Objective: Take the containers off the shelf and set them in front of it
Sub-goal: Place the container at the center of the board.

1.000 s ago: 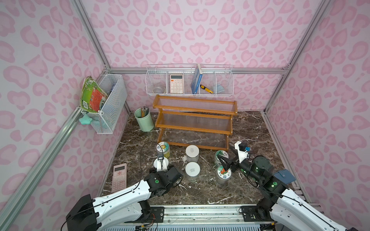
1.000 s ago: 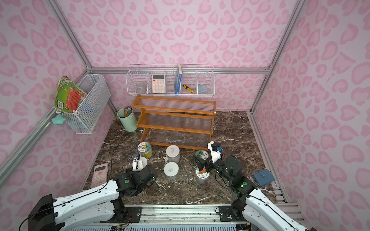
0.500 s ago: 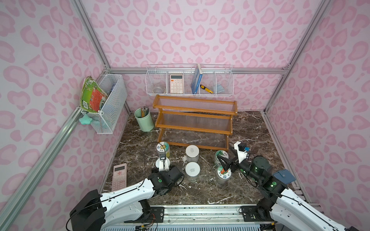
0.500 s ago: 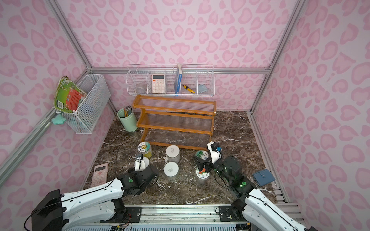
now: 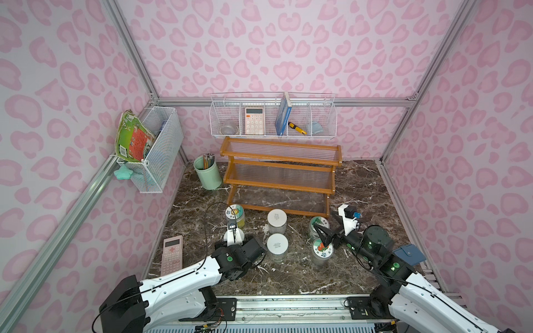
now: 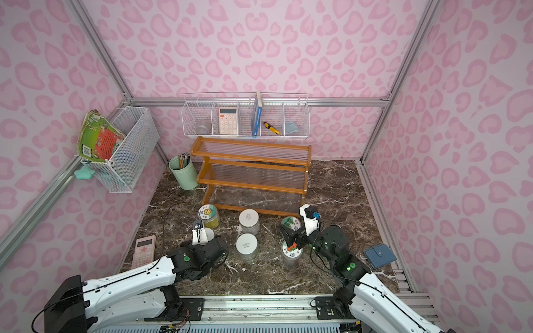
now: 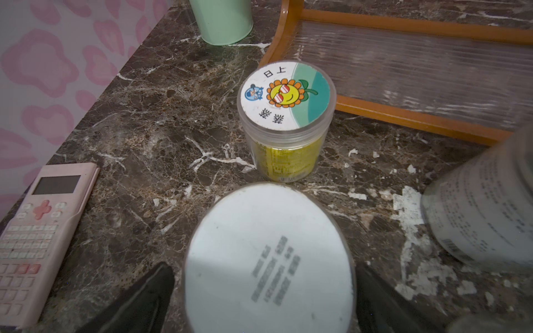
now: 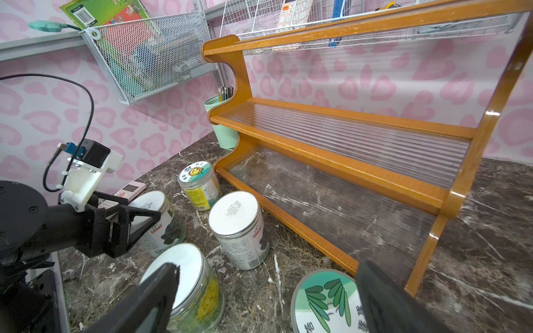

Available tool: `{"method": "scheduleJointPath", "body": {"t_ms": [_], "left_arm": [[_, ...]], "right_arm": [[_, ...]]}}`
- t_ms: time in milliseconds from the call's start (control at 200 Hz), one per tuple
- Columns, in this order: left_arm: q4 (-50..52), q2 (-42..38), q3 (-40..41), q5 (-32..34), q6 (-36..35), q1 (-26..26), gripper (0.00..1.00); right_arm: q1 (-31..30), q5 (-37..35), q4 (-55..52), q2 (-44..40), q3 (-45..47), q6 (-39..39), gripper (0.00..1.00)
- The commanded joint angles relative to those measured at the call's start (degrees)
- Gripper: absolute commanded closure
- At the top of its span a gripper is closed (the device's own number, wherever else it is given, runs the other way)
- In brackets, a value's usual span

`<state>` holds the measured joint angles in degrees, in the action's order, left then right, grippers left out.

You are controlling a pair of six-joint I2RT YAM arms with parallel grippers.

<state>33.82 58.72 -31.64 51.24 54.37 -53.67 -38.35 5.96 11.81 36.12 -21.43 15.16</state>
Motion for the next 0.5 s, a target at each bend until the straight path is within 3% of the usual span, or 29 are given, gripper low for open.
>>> {"method": "scheduleJointPath", "body": {"t_ms": [0,215,356,496], "left_arm": [[7.0,-0.8,-3.0,3.7,2.2,-1.3,0.01],[12.5,-2.3,-10.9,8.8,-2.6,-3.6,0.01],[4.6,-5.1,-14.1,10.9,-18.1,-2.4,0.01],[-5.0,-10.1,-14.9,3.8,-32.3,5.7,0.01]], "right_arm": [[0.2,-1.7,0.3,-0.3,-0.9,-0.1,0.01],[5.1,-2.1,-0.2,0.9,-2.6,1.2,0.01],[12.7,0.2,-1.0,4.6,-5.6,2.5,0.01],[19.3,0.8,0.8,6.6,-7.2,2.7,0.01]]}}
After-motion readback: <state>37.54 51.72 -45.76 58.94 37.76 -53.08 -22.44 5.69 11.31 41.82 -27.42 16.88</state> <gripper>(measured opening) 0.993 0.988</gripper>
